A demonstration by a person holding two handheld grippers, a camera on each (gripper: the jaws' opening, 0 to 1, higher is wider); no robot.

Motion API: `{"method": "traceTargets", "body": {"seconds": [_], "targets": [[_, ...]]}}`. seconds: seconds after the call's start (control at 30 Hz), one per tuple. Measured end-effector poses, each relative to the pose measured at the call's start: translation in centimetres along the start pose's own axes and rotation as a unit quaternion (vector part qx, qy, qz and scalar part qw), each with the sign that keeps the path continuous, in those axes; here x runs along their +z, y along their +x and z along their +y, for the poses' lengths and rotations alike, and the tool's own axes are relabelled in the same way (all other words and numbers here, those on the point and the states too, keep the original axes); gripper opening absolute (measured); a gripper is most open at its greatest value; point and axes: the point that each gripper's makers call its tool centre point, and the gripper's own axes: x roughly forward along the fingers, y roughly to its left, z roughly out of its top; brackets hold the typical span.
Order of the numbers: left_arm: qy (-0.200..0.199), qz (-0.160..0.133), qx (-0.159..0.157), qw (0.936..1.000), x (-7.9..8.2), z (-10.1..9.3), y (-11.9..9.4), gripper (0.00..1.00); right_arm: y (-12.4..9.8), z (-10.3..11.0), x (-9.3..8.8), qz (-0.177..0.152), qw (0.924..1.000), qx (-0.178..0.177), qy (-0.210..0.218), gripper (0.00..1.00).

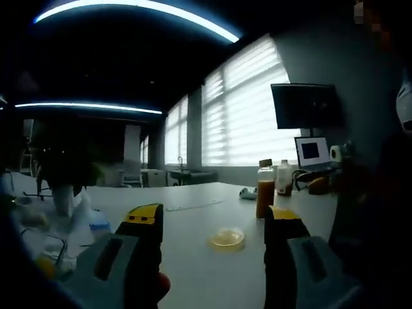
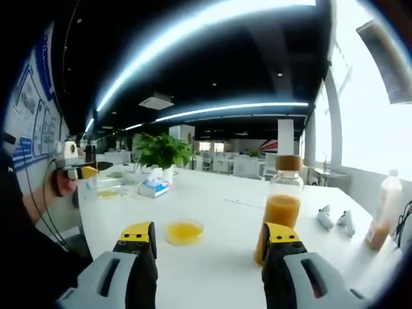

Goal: Open the Petri dish lid, place the lid on the table, pour the liquid culture medium into the Petri dish, pick up the Petri dish lid from the table, and close the Petri dish

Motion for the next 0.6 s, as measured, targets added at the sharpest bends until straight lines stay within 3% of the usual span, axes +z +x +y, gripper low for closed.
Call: {"method": "traceTargets", "body": {"seconds": [0.17,0.6], "targets": [[-0.005,-0.008,0.005,0.9999,0.6,0.3,-0.4,0.55,-0.6,-0.7,0.1,-0.007,0.9996,-0.004,0.026,0.60],[-0.011,-0.005,-0.005,0.9999,0.8,-0.4,-0.6,0.55,-1.4,-0.6,0.1,-0.002,0.9997,-0.002,0.022,0.60]]}}
